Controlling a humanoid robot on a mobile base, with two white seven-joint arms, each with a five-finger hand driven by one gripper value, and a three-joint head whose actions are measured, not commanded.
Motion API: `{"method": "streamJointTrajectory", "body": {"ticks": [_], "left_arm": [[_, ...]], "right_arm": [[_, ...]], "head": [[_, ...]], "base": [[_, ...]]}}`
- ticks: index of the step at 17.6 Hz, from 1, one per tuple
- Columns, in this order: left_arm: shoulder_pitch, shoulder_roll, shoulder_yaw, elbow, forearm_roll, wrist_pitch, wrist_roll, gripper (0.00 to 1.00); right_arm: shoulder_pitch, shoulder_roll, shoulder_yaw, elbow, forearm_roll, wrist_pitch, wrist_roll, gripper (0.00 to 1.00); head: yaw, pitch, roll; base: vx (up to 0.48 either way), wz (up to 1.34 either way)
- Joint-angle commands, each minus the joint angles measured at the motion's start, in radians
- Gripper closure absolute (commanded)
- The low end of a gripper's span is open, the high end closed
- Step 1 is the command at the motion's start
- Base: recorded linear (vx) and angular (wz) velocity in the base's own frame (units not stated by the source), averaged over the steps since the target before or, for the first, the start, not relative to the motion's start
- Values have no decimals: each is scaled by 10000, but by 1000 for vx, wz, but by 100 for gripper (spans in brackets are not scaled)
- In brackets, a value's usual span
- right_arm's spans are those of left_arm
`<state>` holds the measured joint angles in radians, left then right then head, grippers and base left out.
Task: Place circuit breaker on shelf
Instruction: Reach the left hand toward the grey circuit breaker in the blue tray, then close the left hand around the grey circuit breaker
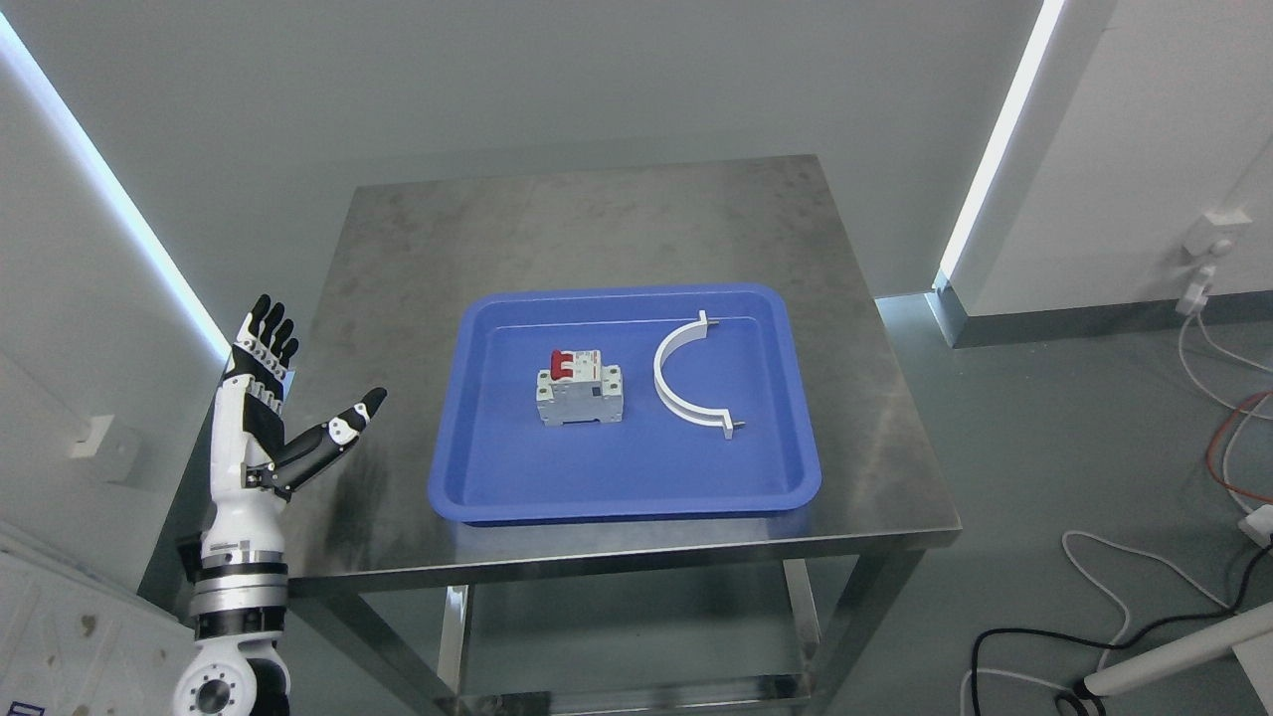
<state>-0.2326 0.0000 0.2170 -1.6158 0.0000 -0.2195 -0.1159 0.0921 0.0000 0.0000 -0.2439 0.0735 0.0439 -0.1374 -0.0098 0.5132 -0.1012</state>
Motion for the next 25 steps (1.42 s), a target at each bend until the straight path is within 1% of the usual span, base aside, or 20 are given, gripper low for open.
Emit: {"method": "streamJointTrajectory", "body": {"ticks": [1,4,5,6,7,8,10,11,12,14,16,19,21,22,23,24,25], "left_arm": [[193,175,70,-25,-199,-29,-585,0],[-50,175,-37,-41,-199,-182,-850,0],[-234,366,-144,-41,-199,-168,-972,0],[-418,1006,-495,-41,-199,-31,-1414,2],[-496,1803,-1091,-41,-199,198,-1949,2],[-739,2281,-1674,-41,-215,307,-2395,3],[-1108,2744,-2336,-41,-473,506,-2949,5],[-1338,2959,-2536,-41,-1007,826,-3225,5],[-1537,3052,-2706,-25,-1757,1179,-3699,6],[-1678,3114,-2860,-25,-2803,1412,-4619,7],[-1738,3115,-3151,-41,-2868,1809,-5403,11],[-2197,3053,-3488,-25,-3037,2759,-5498,12],[-2489,3038,-3566,-25,-3266,3190,-5590,14],[-2642,3038,-3581,-10,-3389,3298,-5606,17],[-2720,3038,-3582,5,-3481,3375,-5621,23],[-2736,3023,-3566,6,-3497,3376,-5651,32],[-2721,3038,-3566,6,-3497,3376,-5667,36]], "right_arm": [[0,-174,199,0,1,358,24,0],[0,-174,199,0,-14,358,9,0],[0,-174,199,0,1,358,9,0],[0,-174,199,0,1,358,9,0],[0,-174,199,0,1,358,9,0],[0,-174,199,0,1,358,24,0],[0,-174,199,0,1,358,9,0],[0,-174,199,0,1,358,9,0],[0,-174,199,0,1,358,9,0],[0,-174,199,0,1,358,24,0],[0,-174,199,0,-14,358,9,0],[0,-174,199,0,1,358,9,0],[0,-174,199,0,1,358,9,0],[0,-174,199,0,-14,358,9,0],[0,-174,199,0,-14,343,24,0],[0,-174,199,0,1,358,24,0],[0,-174,199,0,1,358,24,0]], "head": [[0,0,0],[0,0,0],[0,0,0],[0,0,0],[0,0,0],[0,0,0],[0,0,0],[0,0,0],[0,0,0],[0,0,0],[0,0,0],[0,0,0],[0,0,0],[0,0,0],[0,0,0],[0,0,0],[0,0,0]], "base": [[-9,-10],[-4,-25],[0,0],[0,0],[2,-10],[2,-10],[12,-58],[18,-43],[18,-43],[19,-55],[24,-56],[25,-60],[27,-59],[29,-58],[33,-51],[33,-51],[38,-63]]}}
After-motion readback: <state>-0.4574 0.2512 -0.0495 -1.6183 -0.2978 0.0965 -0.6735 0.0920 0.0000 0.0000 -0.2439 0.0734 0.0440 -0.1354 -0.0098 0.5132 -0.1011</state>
